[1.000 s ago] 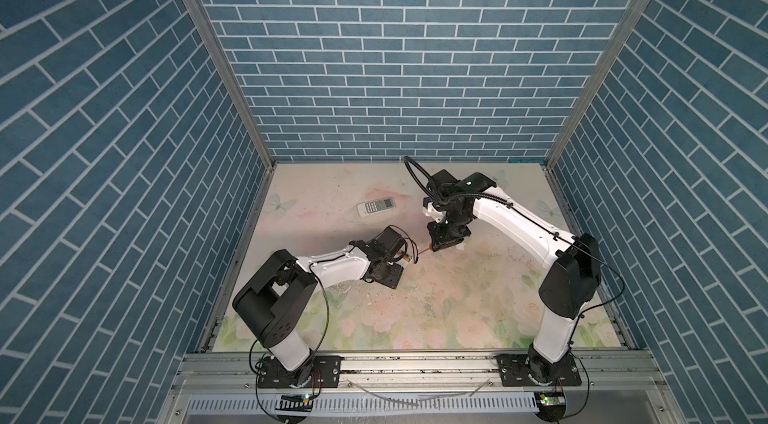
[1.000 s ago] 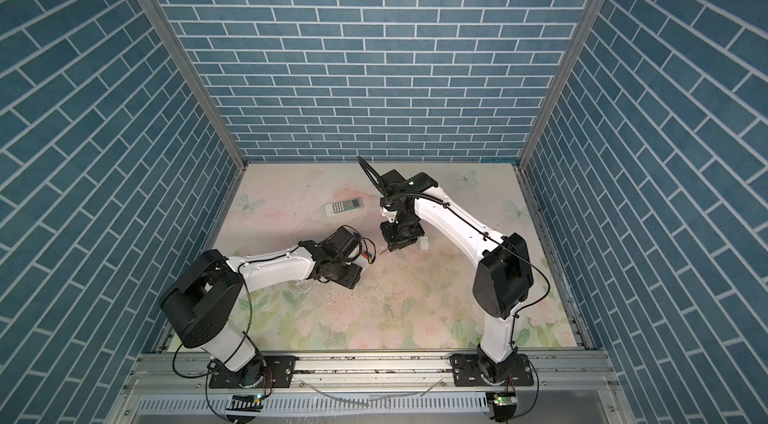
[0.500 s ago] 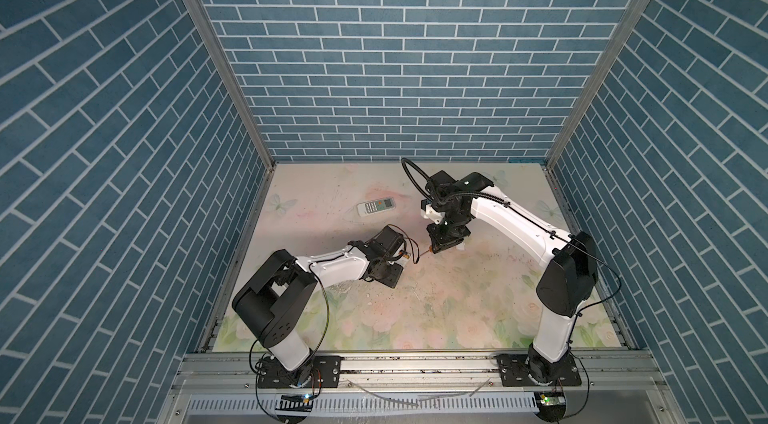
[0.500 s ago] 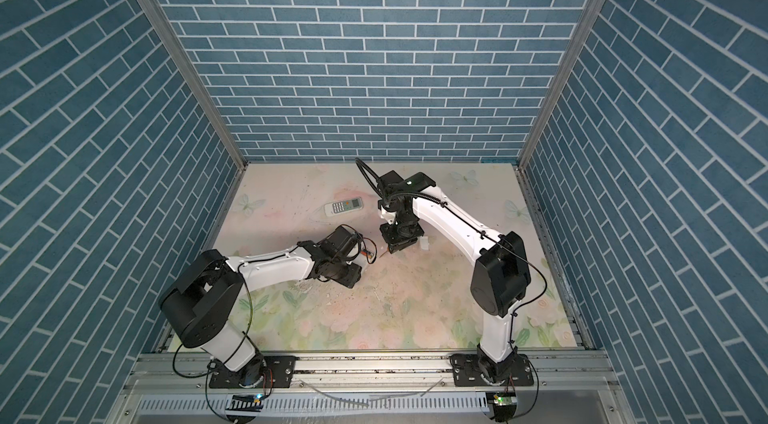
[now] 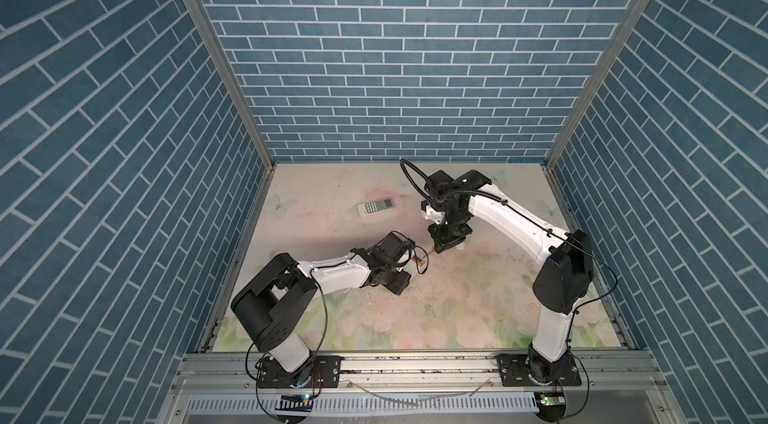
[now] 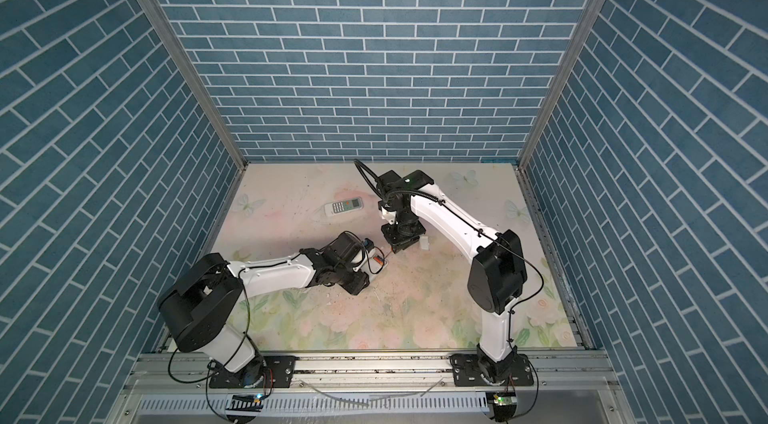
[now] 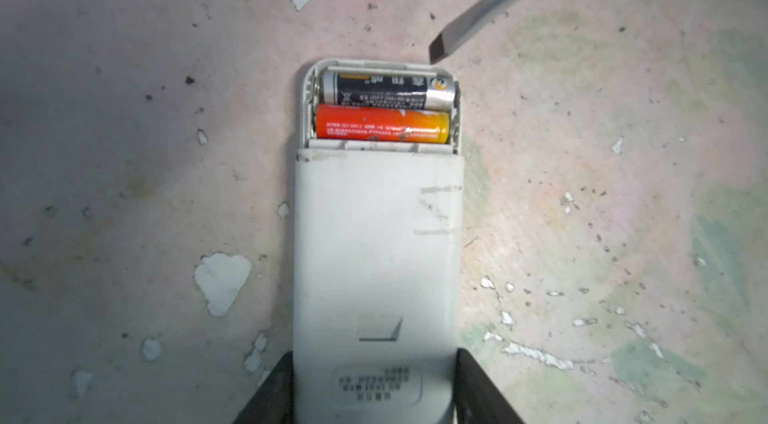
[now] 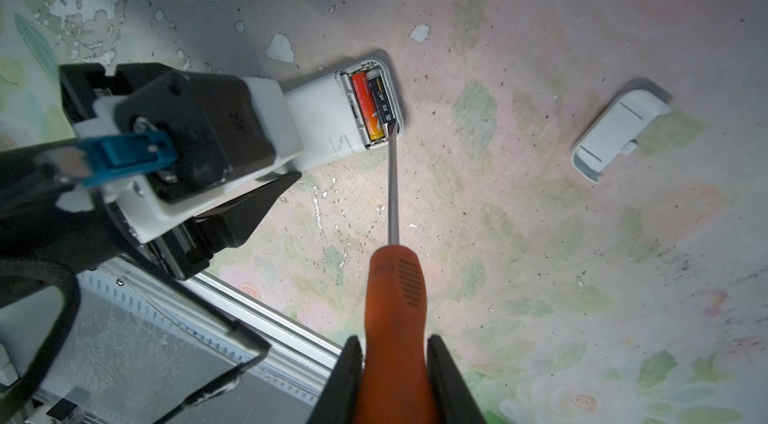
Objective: Unload the batteries from the remote control
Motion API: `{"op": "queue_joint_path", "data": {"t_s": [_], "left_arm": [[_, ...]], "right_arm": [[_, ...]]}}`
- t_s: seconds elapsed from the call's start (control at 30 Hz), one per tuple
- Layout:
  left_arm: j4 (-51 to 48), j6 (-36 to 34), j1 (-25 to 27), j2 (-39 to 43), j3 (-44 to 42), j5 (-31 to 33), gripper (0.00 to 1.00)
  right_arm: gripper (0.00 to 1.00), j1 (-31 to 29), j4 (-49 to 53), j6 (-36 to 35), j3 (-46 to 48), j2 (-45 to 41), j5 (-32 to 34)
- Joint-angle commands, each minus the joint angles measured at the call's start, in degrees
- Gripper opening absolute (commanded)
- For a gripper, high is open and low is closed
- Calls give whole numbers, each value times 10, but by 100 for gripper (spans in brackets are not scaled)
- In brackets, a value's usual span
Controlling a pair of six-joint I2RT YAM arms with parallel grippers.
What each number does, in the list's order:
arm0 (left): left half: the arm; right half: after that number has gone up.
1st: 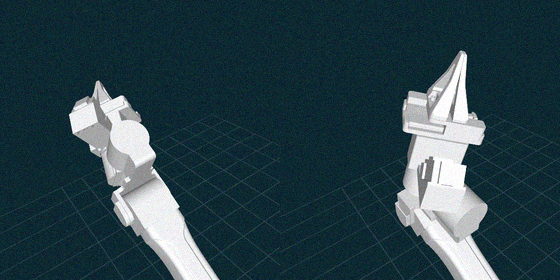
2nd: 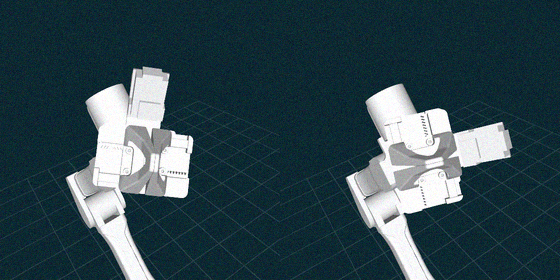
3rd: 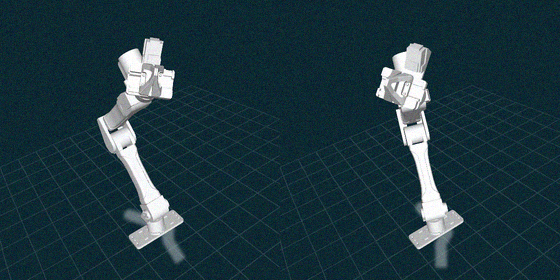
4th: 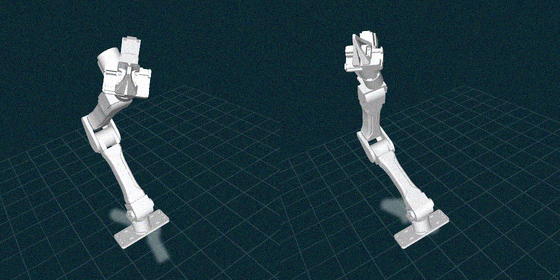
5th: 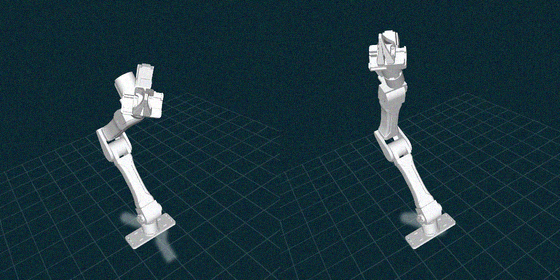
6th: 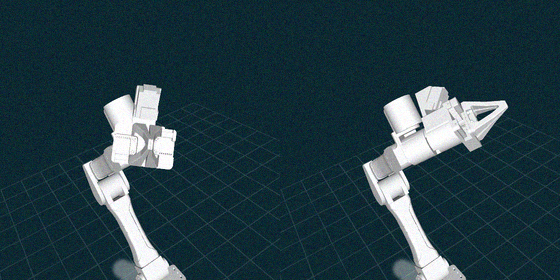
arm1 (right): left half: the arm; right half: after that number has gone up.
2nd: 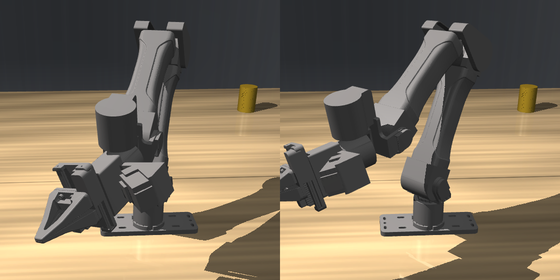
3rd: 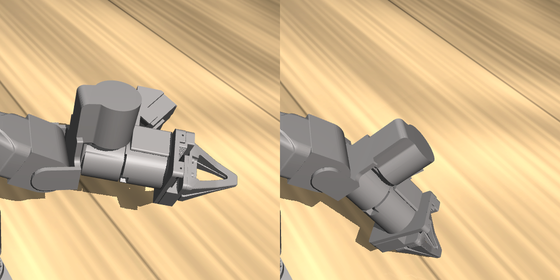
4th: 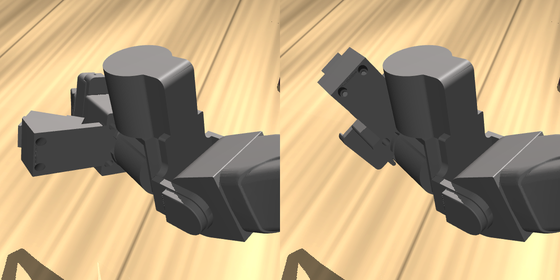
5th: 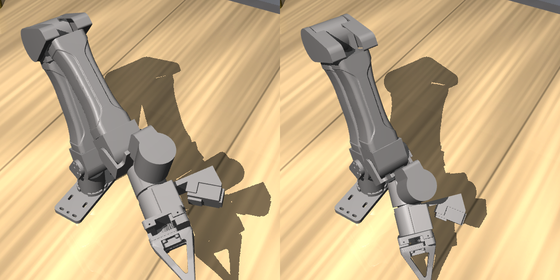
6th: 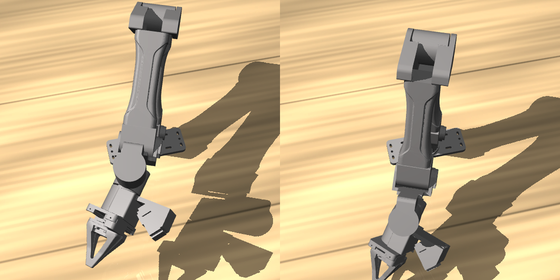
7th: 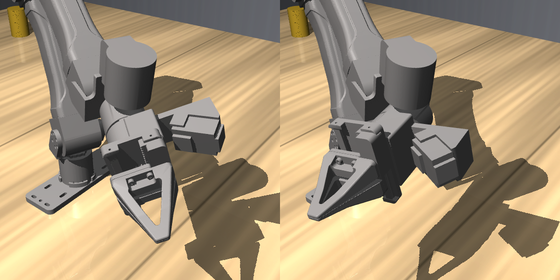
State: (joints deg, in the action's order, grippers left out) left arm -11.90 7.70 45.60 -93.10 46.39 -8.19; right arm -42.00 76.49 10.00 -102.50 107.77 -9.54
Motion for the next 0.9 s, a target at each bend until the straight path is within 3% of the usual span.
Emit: {"op": "queue_joint_path", "data": {"t_s": [0.0,0.87], "left_arm": [[-19,-12,6,-9,-30,-17,48],[-16,-11,11,-15,-33,-18,48]], "right_arm": [[0,-1,33,-27,2,-22,14],[0,-1,-2,-20,43,-33,-21]]}}
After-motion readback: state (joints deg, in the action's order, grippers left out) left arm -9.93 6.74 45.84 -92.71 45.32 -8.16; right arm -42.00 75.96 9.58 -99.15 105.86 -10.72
